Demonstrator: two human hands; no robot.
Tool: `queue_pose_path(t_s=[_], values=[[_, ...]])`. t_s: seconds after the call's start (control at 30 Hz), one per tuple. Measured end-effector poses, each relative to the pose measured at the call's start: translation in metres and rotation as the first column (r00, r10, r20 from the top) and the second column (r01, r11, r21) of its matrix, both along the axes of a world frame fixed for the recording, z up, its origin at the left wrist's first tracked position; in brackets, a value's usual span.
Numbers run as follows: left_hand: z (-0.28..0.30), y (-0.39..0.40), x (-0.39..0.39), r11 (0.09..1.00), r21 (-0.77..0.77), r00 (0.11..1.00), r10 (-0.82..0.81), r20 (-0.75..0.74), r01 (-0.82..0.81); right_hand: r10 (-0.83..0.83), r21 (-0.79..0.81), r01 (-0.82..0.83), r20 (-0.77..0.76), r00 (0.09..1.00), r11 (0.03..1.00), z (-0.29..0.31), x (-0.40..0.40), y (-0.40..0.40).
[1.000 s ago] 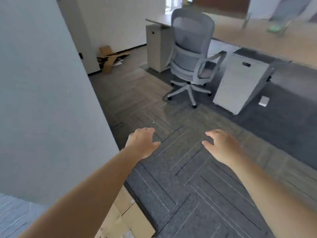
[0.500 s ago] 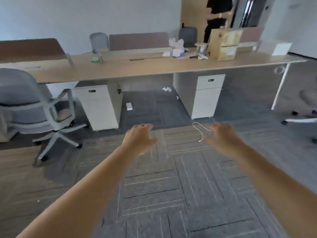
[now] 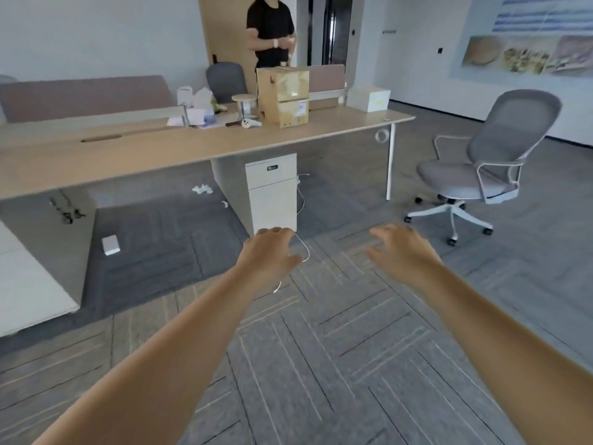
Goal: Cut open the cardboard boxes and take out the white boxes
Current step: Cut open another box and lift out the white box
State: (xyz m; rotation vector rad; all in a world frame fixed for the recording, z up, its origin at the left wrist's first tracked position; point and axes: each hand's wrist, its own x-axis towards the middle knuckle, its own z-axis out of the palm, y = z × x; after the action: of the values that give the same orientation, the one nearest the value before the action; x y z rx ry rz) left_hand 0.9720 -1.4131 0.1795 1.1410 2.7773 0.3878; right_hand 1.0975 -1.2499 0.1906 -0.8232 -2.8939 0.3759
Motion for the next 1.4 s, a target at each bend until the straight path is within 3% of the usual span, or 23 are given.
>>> queue_pose_path(t_s=[0.33,0.6,0.9,1.17,1.4], values=[[-0.03,0.161,-0.142,0.996,-0.042,0.997,-0.075,0.022,0.076,-0.066,-0.018,0.068,0.075,0.995,0.998,-0.027,-0.127,0.144],[-0.019,0.298,-0.336,0.98,-0.136,0.986,-0.155,-0.061,0.145,-0.147,-0.063,0.152,0.071,0.987,0.986,-0.023,-0.3,0.276],[-0.019,0.43,-0.487,0.965,-0.2,0.972,-0.195,-0.128,0.167,-0.131,-0.048,0.136,0.09,0.987,0.99,-0.033,-0.454,0.417],[-0.026,0.567,-0.633,0.972,-0.235,0.993,-0.014,-0.12,-0.015,-0.009,-0.038,0.013,0.109,0.994,0.999,-0.036,-0.614,0.585],[-0.021,0.658,-0.746,0.98,-0.164,0.991,0.098,-0.092,-0.112,0.133,-0.032,-0.13,0.146,0.98,0.991,-0.027,-0.754,0.685]])
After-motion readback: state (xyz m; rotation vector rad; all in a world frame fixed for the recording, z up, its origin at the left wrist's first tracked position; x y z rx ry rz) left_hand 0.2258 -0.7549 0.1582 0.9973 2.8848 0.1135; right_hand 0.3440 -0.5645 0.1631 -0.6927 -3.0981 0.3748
